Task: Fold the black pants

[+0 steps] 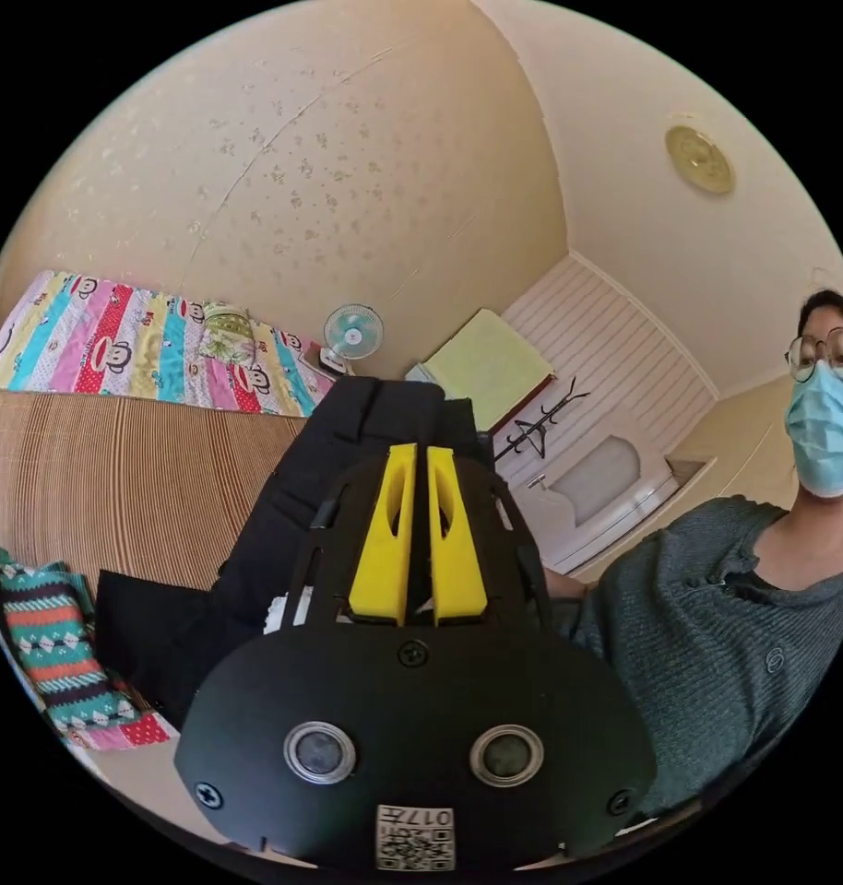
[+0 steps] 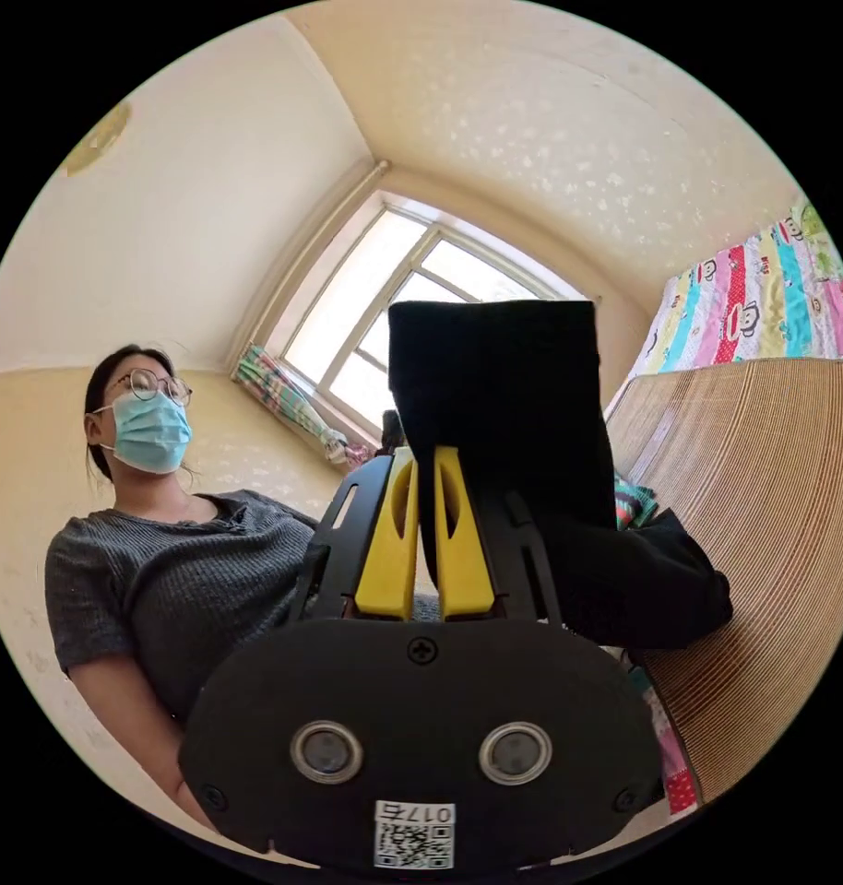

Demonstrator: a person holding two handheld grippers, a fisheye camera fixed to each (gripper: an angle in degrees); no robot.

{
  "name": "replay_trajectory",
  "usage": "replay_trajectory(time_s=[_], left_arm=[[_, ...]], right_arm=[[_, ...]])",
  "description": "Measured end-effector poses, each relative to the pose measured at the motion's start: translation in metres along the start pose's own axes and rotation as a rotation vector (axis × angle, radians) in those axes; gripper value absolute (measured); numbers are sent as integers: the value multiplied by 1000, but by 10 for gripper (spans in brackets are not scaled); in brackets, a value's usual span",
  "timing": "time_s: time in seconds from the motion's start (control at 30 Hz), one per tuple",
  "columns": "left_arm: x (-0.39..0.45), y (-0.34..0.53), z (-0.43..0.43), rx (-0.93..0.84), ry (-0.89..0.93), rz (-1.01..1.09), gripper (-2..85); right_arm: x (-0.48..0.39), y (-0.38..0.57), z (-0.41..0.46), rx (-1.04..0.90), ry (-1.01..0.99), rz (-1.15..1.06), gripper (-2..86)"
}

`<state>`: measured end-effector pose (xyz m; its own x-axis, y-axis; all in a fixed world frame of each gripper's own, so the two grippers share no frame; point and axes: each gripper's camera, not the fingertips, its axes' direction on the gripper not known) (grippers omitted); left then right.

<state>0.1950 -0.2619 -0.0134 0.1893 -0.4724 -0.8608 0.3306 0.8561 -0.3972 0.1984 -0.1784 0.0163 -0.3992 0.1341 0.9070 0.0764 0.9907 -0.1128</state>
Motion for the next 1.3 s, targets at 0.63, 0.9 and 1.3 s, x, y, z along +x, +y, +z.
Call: replay_trajectory(time_s=[0.63,0.9,1.3], left_arm=[[256,-167,-151,487,267,602,-4],[242,-229,-132,549,26,571,-3],[-87,-510,40,260,-198,70,-1]], right_arm=[[-384,-142,-29,99,355,-686,24],[-376,-189,-41,170,678,-617,24],[-44,-401,-95,56,1080,7,26]])
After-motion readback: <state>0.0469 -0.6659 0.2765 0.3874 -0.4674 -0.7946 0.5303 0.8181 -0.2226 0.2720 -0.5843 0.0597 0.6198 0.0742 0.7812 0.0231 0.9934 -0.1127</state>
